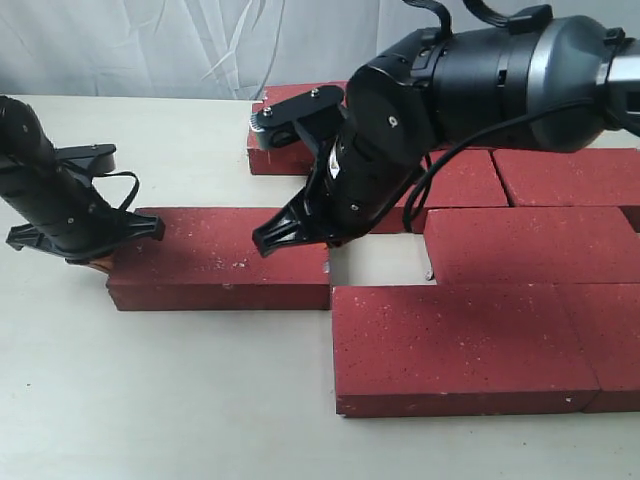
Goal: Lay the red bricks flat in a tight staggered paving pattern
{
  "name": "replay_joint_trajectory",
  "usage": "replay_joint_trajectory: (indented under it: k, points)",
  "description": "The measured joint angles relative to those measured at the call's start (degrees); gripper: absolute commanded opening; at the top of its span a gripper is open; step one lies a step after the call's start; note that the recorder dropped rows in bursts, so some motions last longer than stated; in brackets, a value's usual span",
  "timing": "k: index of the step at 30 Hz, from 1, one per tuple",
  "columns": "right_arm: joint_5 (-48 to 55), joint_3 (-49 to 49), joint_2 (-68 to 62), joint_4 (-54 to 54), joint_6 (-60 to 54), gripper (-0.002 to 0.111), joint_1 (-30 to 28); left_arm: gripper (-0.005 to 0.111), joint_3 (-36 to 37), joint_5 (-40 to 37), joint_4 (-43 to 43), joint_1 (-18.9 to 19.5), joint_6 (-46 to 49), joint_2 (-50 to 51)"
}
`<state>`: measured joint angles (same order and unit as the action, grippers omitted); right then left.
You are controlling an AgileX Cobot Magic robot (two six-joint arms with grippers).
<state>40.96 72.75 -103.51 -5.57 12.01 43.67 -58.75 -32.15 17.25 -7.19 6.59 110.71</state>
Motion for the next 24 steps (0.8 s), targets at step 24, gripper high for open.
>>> replay_joint_trajectory:
  k: [24]
  points:
    - [0.3, 0.0, 0.3, -6.0, 4.7, -0.001, 0.0, 0.000, -0.1, 1.2, 21.3, -6.5, 13.3, 0.5]
